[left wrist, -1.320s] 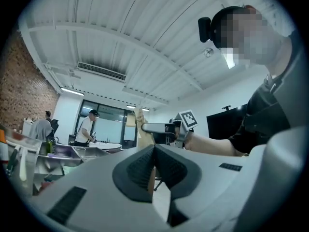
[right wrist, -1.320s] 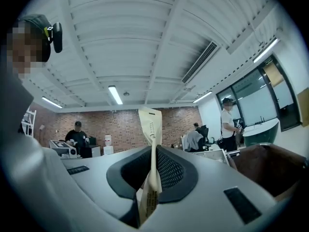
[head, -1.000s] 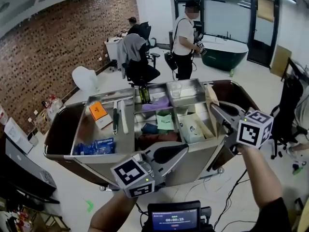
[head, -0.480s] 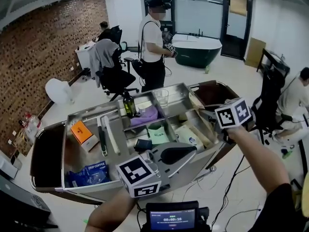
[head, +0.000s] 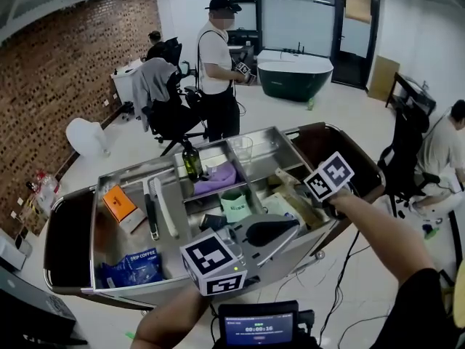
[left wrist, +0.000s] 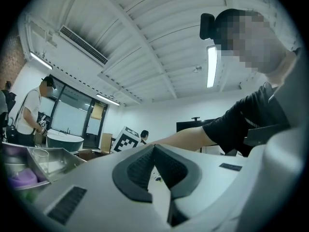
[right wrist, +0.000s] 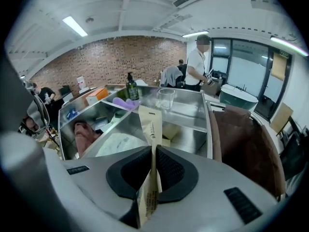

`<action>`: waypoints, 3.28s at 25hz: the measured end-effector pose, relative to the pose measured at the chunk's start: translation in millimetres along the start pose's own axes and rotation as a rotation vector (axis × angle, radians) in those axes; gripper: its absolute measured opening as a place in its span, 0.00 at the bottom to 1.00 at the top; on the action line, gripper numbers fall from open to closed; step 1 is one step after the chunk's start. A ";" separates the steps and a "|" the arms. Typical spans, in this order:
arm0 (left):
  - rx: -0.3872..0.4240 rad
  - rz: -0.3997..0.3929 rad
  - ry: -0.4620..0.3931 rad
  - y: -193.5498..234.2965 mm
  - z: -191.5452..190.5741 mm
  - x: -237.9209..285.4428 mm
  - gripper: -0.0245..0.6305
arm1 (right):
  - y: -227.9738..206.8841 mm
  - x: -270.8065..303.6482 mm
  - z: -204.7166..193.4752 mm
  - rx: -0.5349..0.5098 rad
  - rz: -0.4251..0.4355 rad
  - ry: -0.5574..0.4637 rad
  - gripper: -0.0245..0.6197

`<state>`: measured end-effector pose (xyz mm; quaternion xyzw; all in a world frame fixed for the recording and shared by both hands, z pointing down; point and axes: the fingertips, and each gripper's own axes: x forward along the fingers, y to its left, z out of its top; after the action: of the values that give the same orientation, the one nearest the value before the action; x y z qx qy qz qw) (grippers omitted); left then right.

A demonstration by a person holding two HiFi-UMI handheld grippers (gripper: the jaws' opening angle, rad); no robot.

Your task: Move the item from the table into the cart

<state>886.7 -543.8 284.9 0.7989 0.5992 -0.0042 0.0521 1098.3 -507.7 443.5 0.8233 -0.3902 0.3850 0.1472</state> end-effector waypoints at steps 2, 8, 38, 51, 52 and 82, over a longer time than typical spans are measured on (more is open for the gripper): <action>0.005 -0.006 0.006 -0.5 -2.6 -0.7 0.04 | -5.1 11.5 -8.6 -0.009 -0.012 0.057 0.05; 0.003 -0.007 0.006 0.8 -5.6 -0.1 0.04 | -12.8 26.5 -16.1 -0.005 -0.016 0.130 0.05; -0.031 0.006 0.018 7.3 -20.6 6.5 0.04 | -21.4 50.5 -48.2 0.034 -0.068 0.438 0.06; -0.020 0.021 0.051 -0.8 -24.3 20.7 0.04 | -18.9 25.9 -40.0 0.040 -0.044 0.339 0.22; -0.022 0.021 0.051 -2.0 -24.0 21.3 0.04 | -17.1 20.8 -36.9 0.049 -0.025 0.314 0.22; -0.012 0.626 -0.086 -4.4 -36.0 -28.2 0.04 | 57.5 -235.1 -76.2 -0.114 -0.113 -0.951 0.04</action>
<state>872.6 -566.4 322.3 0.9433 0.3214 -0.0182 0.0806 921.5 -379.5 314.4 0.9186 -0.3894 -0.0647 0.0181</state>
